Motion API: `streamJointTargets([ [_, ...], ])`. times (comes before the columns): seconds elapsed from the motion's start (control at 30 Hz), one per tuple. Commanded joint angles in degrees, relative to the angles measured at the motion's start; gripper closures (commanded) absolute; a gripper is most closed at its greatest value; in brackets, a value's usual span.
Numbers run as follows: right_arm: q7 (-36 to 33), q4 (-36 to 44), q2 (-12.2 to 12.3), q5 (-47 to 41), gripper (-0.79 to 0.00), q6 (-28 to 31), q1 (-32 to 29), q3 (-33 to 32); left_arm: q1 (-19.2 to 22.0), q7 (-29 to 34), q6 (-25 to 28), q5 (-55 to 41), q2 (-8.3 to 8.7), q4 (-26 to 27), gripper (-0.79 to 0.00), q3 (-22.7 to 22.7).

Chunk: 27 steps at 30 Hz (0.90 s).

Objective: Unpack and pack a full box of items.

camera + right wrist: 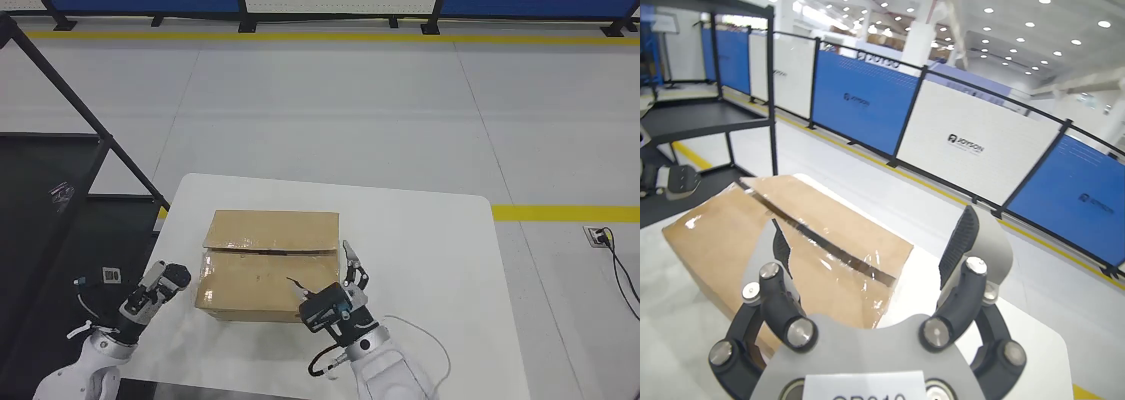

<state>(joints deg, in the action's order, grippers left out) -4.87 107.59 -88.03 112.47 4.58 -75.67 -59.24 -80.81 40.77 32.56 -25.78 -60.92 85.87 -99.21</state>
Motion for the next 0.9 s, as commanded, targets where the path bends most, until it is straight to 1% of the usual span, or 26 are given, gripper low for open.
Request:
streamJointTargets([
  [0.0, -1.5, 0.4, 0.0, 1.1, -0.785, 0.5, 0.1, 0.1, -0.1, 3.3, 0.9, -0.4, 0.14, 0.2, -0.785, 0.1],
  [0.1, -1.5, 0.4, 0.0, 1.1, -0.785, 0.5, 0.1, 0.1, 0.4, 5.5, 1.3, 0.4, 0.28, 0.5, -0.785, 0.7],
  [0.2, -1.5, 0.4, 0.0, 1.1, -0.785, 0.5, 0.1, 0.1, 1.4, 6.6, 0.4, -0.1, 0.25, 1.0, -0.785, 2.0],
  [0.23, -1.6, 0.0, 0.1, 1.2, -0.785, 1.3, 0.0, 0.4, 1.9, 6.6, -0.3, -0.4, 0.25, 1.0, -0.785, 2.3],
  [0.3, -2.4, -0.9, 0.1, 1.7, -0.785, 2.7, 0.9, 0.8, 3.0, 6.0, -2.7, -0.5, 0.25, 0.6, -0.785, 2.8],
  [0.43, -3.4, -3.5, -0.2, 1.0, -0.785, 3.6, 2.9, 1.9, 5.3, 5.0, -6.7, 1.5, 0.28, 0.2, -0.785, 4.1],
  [0.6, -4.2, -6.6, -0.5, 0.7, -0.785, 2.5, 5.1, 3.2, 7.8, 4.0, -11.7, 3.9, 0.3, -0.4, -0.785, 5.8],
  [0.8, -4.1, -8.5, -0.8, -0.1, -0.785, 2.1, 6.2, 3.7, 8.9, 1.0, -16.7, 8.2, 0.35, -0.2, -0.785, 7.1],
  [0.87, -4.0, -8.7, -0.8, -0.2, -0.785, 2.1, 6.3, 3.8, 9.0, 0.1, -17.4, 8.8, 0.32, 0.4, -0.785, 7.5],
])
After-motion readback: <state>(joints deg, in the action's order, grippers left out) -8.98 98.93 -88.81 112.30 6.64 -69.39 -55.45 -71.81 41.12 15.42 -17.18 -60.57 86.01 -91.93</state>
